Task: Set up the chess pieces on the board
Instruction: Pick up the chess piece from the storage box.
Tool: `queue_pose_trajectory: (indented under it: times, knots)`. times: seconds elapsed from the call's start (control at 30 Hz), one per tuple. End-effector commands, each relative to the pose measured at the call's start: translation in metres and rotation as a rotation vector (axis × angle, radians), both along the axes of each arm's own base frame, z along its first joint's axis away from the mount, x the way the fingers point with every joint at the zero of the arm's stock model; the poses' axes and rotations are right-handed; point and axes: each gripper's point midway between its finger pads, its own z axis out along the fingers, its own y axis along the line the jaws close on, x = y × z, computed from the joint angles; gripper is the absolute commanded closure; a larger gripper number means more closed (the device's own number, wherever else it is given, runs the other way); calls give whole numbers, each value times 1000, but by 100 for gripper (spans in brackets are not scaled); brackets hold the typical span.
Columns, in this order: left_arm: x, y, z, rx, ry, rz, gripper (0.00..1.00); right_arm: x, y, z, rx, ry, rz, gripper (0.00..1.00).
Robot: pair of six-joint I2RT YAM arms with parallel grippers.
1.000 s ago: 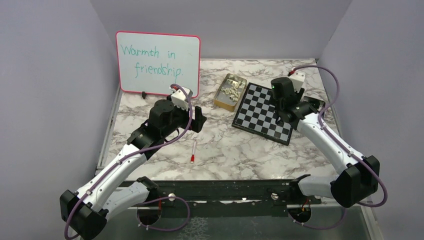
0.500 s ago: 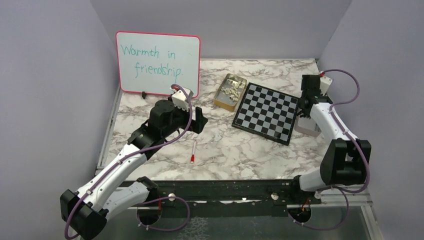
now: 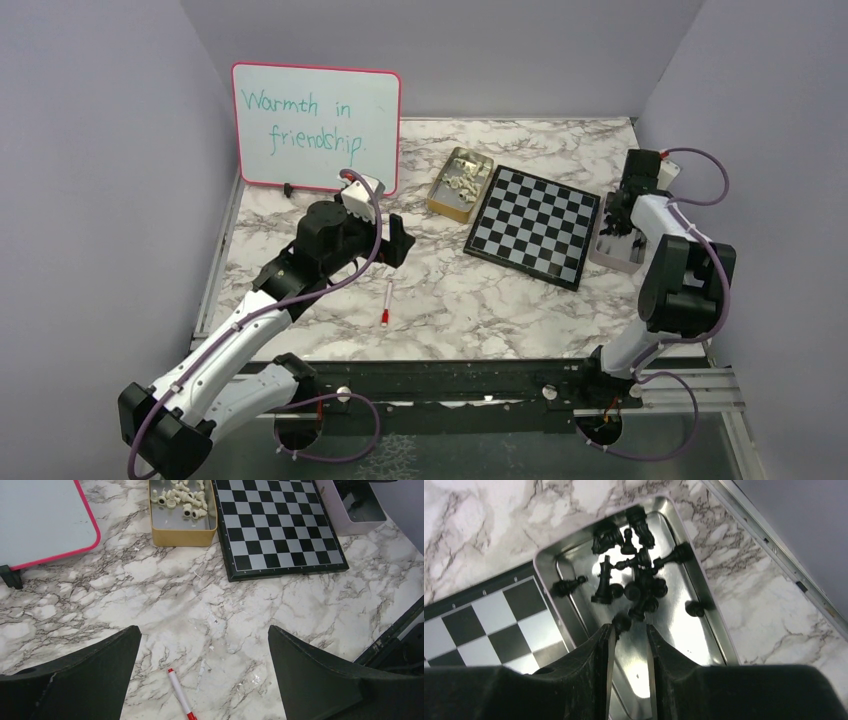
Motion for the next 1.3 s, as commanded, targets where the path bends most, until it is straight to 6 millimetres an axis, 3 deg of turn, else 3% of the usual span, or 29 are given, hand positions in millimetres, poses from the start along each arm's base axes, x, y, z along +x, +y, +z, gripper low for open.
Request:
queue_pose_trajectory:
  times: [0.0,0.3,0.5,0.8,1.27]
  knots:
    - [0,5,10,-7,-52,20,1,29,-16,1,-2,-26,5,68]
    - [1,3,7,-2,-43,16,1,40,-23,-11,-9,31,46,69]
    - [1,4,7,2,-46,19,1,31,-28,-20,-33,81,29,63]
    - [1,2,5,2,-38,15,1,27,-24,-37,-9,125,43,64]
    - [0,2,5,2,-38,14,1,14,-26,-45,-17,175,18,66]
